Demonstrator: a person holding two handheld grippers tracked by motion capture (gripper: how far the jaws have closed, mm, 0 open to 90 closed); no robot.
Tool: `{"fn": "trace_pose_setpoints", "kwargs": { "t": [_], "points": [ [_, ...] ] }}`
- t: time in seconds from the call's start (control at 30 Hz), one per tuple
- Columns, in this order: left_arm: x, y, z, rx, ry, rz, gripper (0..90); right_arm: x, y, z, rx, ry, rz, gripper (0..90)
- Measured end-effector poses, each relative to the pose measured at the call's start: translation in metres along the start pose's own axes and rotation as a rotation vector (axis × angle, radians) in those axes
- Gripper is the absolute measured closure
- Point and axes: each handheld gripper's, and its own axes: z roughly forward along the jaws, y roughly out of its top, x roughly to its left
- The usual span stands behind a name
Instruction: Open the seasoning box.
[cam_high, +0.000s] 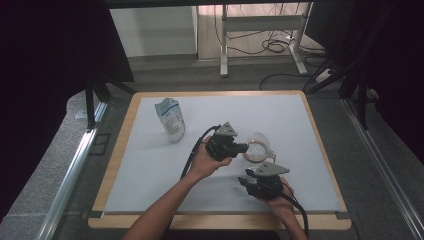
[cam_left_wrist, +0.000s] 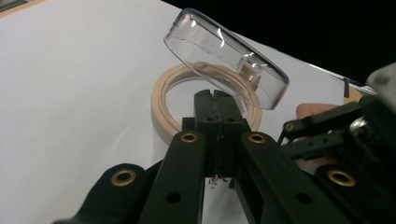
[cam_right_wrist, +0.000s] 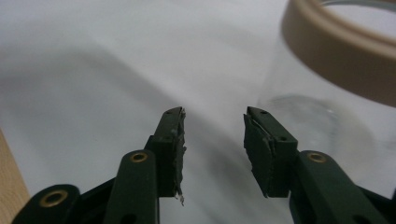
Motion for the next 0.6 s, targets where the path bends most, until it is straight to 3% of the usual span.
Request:
{"fn": "trace_pose_setpoints", "kwargs": {
  "t": [0.3, 0.6],
  "points": [
    [-0.001, 0.002, -0.001, -0.002, -0.003, 0.001, 90.0, 0.005, 0.0, 0.014, 0.018, 0.013, -0.006, 54.2],
    [-0.005, 0.011, -0.002, -0.004, -0.017, 0.015, 90.0, 0.01, 0.0, 0.019, 0.045, -0.003, -0.048, 51.7]
  ]
}}
